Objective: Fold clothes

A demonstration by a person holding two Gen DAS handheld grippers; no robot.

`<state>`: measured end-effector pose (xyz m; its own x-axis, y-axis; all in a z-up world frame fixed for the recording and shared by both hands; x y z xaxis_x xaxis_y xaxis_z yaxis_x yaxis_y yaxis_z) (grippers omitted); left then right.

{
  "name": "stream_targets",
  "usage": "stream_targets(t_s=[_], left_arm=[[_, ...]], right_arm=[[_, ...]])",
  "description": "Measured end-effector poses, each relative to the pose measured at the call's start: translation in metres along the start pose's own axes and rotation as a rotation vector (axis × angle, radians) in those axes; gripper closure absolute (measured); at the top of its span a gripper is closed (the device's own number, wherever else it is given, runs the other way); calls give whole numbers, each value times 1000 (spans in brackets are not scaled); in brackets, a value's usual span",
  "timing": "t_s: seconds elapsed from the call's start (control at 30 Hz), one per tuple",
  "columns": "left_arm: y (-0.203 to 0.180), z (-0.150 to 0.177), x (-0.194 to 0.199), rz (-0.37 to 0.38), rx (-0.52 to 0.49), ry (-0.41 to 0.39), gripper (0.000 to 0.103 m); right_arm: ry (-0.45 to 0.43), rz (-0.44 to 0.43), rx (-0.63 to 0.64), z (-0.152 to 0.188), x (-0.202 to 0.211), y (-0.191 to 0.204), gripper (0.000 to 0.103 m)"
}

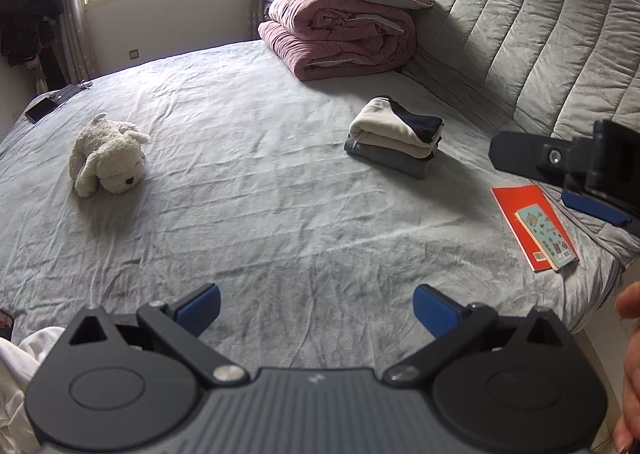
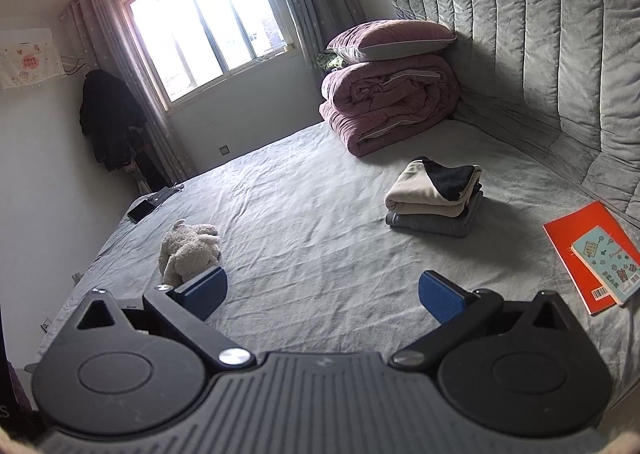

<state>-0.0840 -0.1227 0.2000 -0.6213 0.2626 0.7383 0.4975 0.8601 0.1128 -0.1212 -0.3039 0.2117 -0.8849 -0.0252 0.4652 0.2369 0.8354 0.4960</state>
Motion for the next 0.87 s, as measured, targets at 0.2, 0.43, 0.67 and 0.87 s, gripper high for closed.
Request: stream_targets(t_s=[0.2,0.43,0.67,0.87], left_arm=[[23,20,-14,-57,21,18,1],[60,31,-64,-153,59,40,1],[98,45,-137,-225,80,69,1],[131,68,-201,-244,151,97,0]], right_arm=[[11,4,32,19,-6,1,0],[70,60,30,36,-69,-5,0],[123,159,79,64,-151,-8,0],[154,170,104,97,-216,-17,0]])
Point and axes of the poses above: each gripper's, at about its wrist camera, not at the fingertips, and x roughly against the way its jaws point, y to its left, z to its underside, the point moved 3 cm from there along -x, roughly the way its jaws point, and after that the axes turned 11 degrees about -x, right-handed, at the moved point
